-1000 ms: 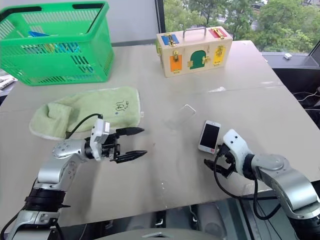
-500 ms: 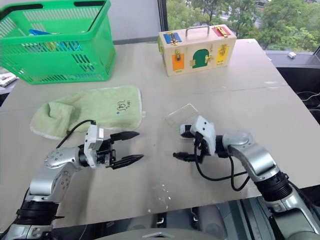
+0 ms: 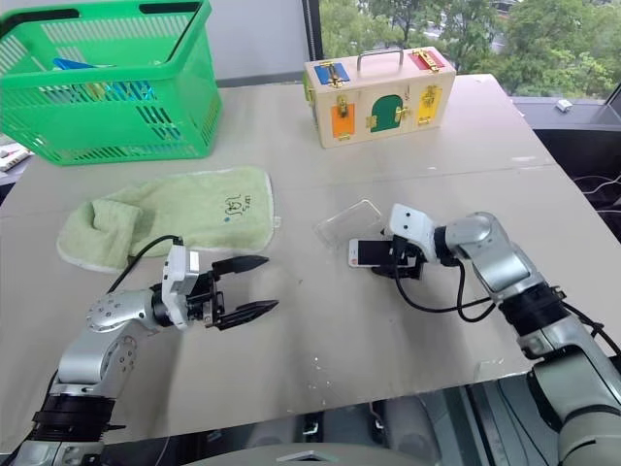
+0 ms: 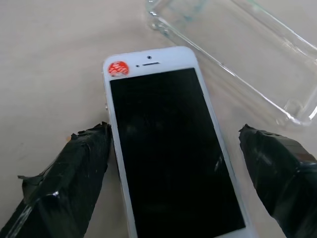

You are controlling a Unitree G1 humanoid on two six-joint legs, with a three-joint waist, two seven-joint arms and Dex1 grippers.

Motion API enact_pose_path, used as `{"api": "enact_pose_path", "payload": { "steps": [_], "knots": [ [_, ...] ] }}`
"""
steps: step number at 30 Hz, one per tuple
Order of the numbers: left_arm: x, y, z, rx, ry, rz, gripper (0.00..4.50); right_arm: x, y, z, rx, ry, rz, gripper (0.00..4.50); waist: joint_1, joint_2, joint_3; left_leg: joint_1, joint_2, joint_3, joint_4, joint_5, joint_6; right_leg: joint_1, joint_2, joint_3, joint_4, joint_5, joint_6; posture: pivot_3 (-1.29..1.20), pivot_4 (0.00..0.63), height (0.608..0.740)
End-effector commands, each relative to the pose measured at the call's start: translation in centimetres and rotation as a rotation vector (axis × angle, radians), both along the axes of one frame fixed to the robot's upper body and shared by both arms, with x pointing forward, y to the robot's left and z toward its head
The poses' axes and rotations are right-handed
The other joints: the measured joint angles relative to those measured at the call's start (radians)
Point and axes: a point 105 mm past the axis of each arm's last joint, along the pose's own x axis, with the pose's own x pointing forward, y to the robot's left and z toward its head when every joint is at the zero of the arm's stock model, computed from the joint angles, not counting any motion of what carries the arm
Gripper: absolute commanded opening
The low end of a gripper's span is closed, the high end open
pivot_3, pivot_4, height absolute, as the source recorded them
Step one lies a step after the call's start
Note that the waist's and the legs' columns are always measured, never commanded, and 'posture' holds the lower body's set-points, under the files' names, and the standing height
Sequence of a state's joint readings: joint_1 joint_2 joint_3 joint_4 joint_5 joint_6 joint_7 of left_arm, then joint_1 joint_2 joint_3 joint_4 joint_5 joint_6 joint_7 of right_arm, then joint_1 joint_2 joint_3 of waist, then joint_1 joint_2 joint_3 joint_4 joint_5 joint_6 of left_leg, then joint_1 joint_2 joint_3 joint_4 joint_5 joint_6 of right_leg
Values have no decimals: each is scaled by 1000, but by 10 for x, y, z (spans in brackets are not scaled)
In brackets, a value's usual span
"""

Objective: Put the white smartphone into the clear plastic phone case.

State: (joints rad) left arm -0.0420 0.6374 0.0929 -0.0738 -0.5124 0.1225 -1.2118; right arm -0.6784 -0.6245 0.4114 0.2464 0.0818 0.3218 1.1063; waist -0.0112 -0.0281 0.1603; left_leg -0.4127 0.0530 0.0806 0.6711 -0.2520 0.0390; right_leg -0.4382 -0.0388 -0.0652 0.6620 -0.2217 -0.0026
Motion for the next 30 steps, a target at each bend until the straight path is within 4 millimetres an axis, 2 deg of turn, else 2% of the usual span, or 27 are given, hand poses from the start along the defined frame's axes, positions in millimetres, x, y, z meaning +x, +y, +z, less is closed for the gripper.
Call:
{"api": "enact_pose_path", "payload": {
  "steps": [1,2,3,5,6,8,11,17,20,22,25,28,30],
  "knots": [
    [-2,1,13,7,-56,2,4500,-7,-24,-27,-95,151,-33,4470,7,0,0,0,0,-1,0,0,0,1,0,-1,0,0,0,0,150,740],
    [-2,0,14,6,-57,1,4500,-8,-26,-29,-98,171,-35,4470,12,0,0,0,0,-1,0,0,0,1,-1,-1,0,0,0,0,150,740],
    [-2,-1,15,6,-60,-1,4500,-8,-30,-31,-102,184,-47,4234,18,0,-1,0,0,-1,1,0,0,1,-1,-1,-1,0,0,0,150,740],
    [0,-3,17,5,-64,-5,4500,-14,-36,-35,-97,225,-59,3603,29,0,-2,0,-1,-1,1,0,0,1,-2,-1,-1,0,0,0,150,740],
    [0,-5,19,6,-65,-6,4500,-17,-38,-36,-93,235,-62,3090,30,0,-2,0,-2,-1,1,0,0,2,-4,-1,-1,0,0,0,150,740],
    [2,-7,21,6,-67,-12,4500,-24,-41,-36,-86,234,-71,2954,41,0,-2,0,-5,-3,1,0,0,3,-6,-3,-1,0,-1,0,150,740],
    [6,-13,25,24,-64,-19,4500,-36,-47,-33,-57,220,-106,2953,54,1,-2,0,-7,-6,1,0,0,5,-8,-6,-2,0,0,0,150,740],
    [14,-36,28,120,-21,-76,4500,-68,-65,-16,9,163,-242,2949,65,1,-3,-3,-13,-12,0,0,1,7,-14,-12,-4,-3,4,0,150,740],
    [27,-50,21,242,2,-66,4500,-72,-75,-8,32,89,-348,2948,65,1,-3,-2,-14,-11,1,-1,1,9,-14,-12,-4,-4,7,0,150,740],
    [42,-65,21,280,16,-58,4500,-79,-76,-1,71,70,-358,2948,62,1,-2,-2,-15,-11,1,-1,2,9,-14,-11,-4,-4,8,0,150,740],
    [57,-86,23,306,14,-60,4500,-85,-73,5,109,41,-366,4342,53,1,-2,-2,-15,-11,3,-1,2,9,-13,-11,-3,-4,9,0,150,740],
    [74,-110,25,330,11,-66,4500,-83,-74,21,176,-58,-421,4431,43,1,-2,-1,-14,-11,3,-1,2,8,-10,-8,-1,-4,9,0,150,740],
    [84,-123,25,348,10,-59,4500,-90,-70,35,248,-72,-414,4431,38,1,-2,-1,-14,-11,3,-1,2,8,-9,-7,-1,-3,9,0,150,740]
  ]
}}
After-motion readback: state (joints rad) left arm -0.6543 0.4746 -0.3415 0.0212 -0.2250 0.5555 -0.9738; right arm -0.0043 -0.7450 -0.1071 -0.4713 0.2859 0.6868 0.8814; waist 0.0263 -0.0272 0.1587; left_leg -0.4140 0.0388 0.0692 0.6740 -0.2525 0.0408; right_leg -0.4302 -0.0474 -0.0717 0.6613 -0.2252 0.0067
